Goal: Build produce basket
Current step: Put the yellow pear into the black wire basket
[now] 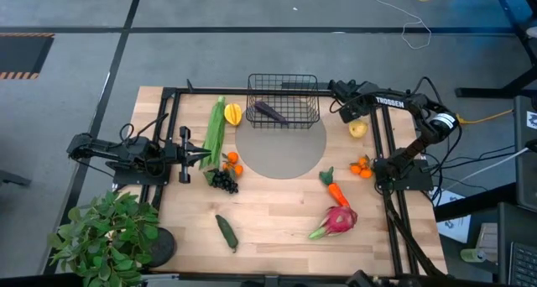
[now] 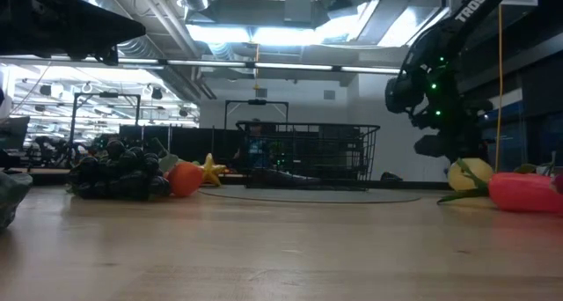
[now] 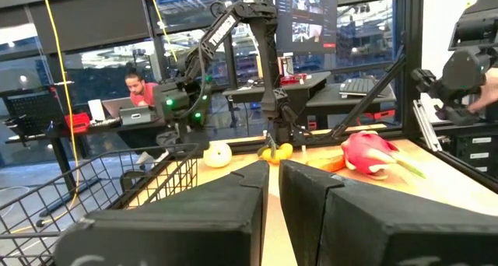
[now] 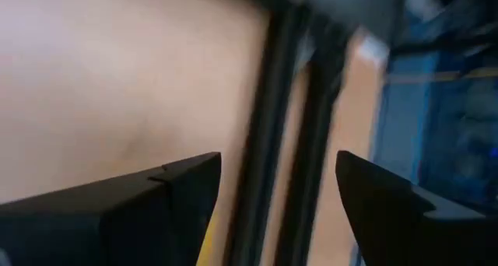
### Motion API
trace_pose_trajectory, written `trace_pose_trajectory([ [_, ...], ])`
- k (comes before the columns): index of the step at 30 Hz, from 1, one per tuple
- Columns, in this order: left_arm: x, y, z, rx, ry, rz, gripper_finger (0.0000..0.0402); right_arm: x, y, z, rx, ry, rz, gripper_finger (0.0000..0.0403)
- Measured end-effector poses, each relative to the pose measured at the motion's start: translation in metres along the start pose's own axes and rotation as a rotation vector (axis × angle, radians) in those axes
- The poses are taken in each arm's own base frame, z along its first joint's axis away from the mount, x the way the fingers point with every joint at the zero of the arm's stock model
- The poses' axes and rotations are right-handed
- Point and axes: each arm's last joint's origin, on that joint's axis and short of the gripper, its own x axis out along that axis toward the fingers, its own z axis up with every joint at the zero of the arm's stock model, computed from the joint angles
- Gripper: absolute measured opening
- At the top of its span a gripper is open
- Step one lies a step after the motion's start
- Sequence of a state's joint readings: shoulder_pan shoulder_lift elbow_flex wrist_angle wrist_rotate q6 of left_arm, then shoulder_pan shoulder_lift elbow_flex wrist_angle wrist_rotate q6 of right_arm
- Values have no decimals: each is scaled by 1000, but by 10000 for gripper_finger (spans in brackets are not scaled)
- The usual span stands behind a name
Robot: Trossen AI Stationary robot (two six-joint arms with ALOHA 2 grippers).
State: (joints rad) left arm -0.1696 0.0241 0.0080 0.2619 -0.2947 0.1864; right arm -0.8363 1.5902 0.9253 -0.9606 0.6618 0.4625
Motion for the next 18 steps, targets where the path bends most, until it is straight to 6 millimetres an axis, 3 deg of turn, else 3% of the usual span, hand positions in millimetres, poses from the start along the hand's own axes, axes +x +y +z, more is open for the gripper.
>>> trace_pose_trajectory([
  [3,0,0,0,0,0,0,23,0,-3,-11,-14,127,30,242],
  [10,0,0,0,0,0,0,23,-9,-7,-27,-4,220,-79,242],
  [14,0,0,0,0,0,0,23,-11,-7,-35,4,377,18,242],
  [18,0,0,0,0,0,0,23,-10,0,-30,-38,356,144,242],
])
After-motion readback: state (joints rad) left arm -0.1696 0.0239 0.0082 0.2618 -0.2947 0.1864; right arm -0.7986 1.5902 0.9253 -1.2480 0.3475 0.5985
